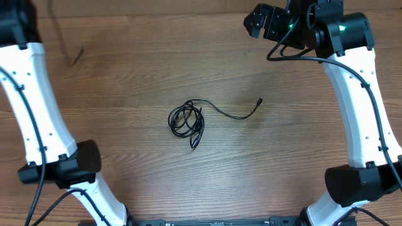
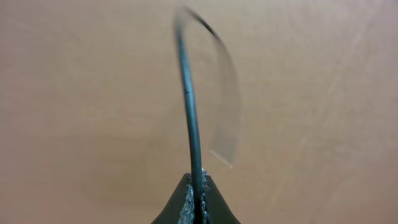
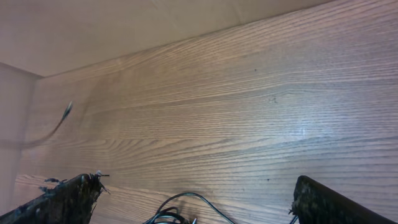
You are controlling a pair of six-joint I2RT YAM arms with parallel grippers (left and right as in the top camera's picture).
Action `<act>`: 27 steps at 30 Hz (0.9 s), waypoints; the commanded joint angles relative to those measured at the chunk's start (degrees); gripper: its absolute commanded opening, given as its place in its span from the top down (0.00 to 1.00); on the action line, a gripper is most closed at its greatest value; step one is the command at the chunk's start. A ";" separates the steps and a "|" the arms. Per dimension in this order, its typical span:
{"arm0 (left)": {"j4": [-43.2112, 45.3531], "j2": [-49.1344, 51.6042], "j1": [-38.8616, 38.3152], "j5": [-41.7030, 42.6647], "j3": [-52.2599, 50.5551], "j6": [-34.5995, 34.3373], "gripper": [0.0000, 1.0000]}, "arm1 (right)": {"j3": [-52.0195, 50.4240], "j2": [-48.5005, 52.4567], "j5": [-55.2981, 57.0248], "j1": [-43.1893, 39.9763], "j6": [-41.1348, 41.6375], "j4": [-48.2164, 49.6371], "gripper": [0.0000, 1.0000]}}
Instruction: Untangle cables
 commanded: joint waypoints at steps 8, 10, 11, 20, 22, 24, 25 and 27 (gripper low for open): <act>-0.07 7.39 -5.33 0.98 -0.74 7.76 0.96 | 0.02 -0.66 -0.31 0.20 -0.44 -1.27 0.00; -1.53 9.05 -5.09 0.87 -0.74 9.46 0.96 | 0.02 -0.66 -0.31 0.20 -0.46 -1.57 0.00; -2.80 10.03 -4.81 0.87 -0.74 11.19 0.96 | 0.02 -0.66 -0.28 0.20 -0.48 -1.66 0.00; -11.17 16.52 -0.44 -14.47 -0.74 14.80 0.96 | 0.02 -0.66 -0.28 0.20 -1.73 -2.03 0.00; -12.41 17.75 0.92 -15.63 -0.81 16.87 0.96 | 0.02 -0.66 -0.31 0.20 -1.73 -2.12 0.00; -13.11 19.15 2.43 -15.63 -1.09 17.22 0.96 | 0.02 -0.66 -0.31 0.20 -1.73 -2.10 0.00; -13.38 19.96 3.26 -15.63 -1.11 17.20 0.96 | 0.02 -0.66 -0.31 0.20 -1.73 -2.10 0.00; -13.84 21.55 4.81 -15.67 -1.11 17.22 0.96 | 0.02 -0.66 -0.31 0.20 -1.73 -2.23 0.00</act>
